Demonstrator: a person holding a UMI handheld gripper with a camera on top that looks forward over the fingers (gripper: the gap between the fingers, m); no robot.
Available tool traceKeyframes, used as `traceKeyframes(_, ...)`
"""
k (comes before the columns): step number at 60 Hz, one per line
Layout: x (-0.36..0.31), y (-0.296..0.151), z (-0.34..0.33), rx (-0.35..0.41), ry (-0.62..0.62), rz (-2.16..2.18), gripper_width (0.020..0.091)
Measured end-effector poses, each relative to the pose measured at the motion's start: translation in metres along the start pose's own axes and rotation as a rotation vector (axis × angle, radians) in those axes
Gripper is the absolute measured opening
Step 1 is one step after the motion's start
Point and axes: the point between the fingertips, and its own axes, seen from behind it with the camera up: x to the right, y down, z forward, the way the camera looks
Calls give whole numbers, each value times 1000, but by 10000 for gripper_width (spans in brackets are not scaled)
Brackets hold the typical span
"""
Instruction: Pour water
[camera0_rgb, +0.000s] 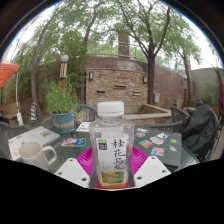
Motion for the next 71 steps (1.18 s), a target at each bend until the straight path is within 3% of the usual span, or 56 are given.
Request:
traceKeyframes(1,-1,-8,-1,43,-11,14,446)
traceKeyframes(16,4,-8,-2,73,-48,50,448)
traceKeyframes(22,3,-7,-3,48,-48,41,600)
traceKeyframes(27,-1,21,-10,-124,-64,4,763)
traceKeyframes(31,-7,24,-26,-163,-83,14,843)
traceKeyframes(48,-22,-1,-154,-239,2,0,833)
traceKeyframes(71,-125,-74,-386,-297,42,195,827)
